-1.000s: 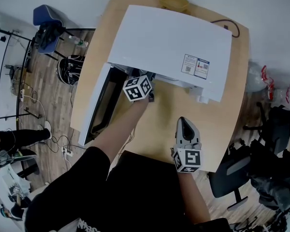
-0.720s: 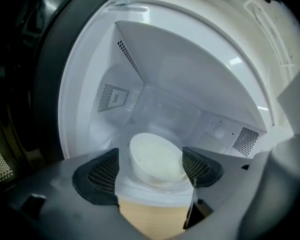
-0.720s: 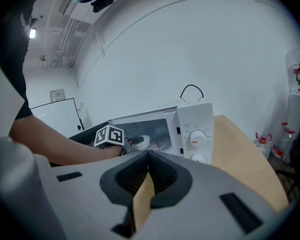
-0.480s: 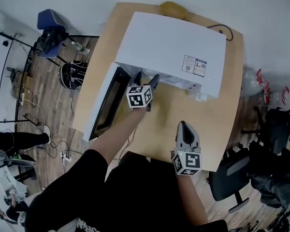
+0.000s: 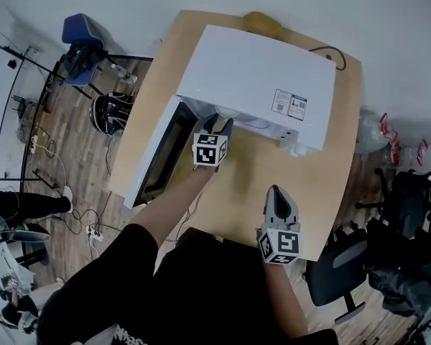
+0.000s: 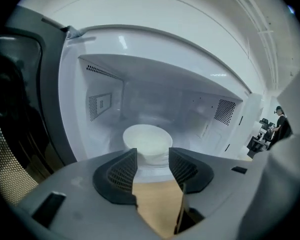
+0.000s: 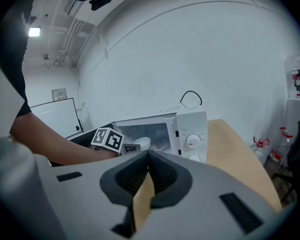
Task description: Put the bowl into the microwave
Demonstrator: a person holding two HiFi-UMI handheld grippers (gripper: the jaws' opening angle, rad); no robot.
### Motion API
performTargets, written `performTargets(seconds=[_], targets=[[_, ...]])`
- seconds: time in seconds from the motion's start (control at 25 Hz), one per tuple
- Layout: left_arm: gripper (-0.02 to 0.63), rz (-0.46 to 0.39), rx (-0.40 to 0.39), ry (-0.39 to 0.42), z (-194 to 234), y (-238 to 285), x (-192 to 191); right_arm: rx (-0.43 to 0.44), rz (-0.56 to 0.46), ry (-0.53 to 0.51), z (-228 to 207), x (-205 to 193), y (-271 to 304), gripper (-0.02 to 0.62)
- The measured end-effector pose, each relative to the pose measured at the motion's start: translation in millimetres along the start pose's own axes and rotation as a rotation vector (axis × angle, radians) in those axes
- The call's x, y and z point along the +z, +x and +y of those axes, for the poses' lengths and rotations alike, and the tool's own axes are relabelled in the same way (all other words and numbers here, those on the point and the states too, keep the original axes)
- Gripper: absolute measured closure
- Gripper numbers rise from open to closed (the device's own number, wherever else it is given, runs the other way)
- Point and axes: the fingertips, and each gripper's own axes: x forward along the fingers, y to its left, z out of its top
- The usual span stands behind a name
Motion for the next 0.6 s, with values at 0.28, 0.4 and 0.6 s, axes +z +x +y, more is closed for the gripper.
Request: performTargets(seconds=[0.28,0.4,0.6], targets=[[0.402,-0.014,-0.006,-0.028,10.7,6.2,-1.6,0.016,0.02,-0.011,-7.7,-2.2,4.3,0.535],[0.402,-0.025,-0.024,-0.027,10.1,8.1,0.0,0.019,0.027,-0.011,-10.6,-2.3,6.0,0.535],[0.402,-0.045,-0.056,-0.015,8.6,14.3,3.2,0.019,0.036,-0.008,-16.8,-5.3,9.6,0.535]])
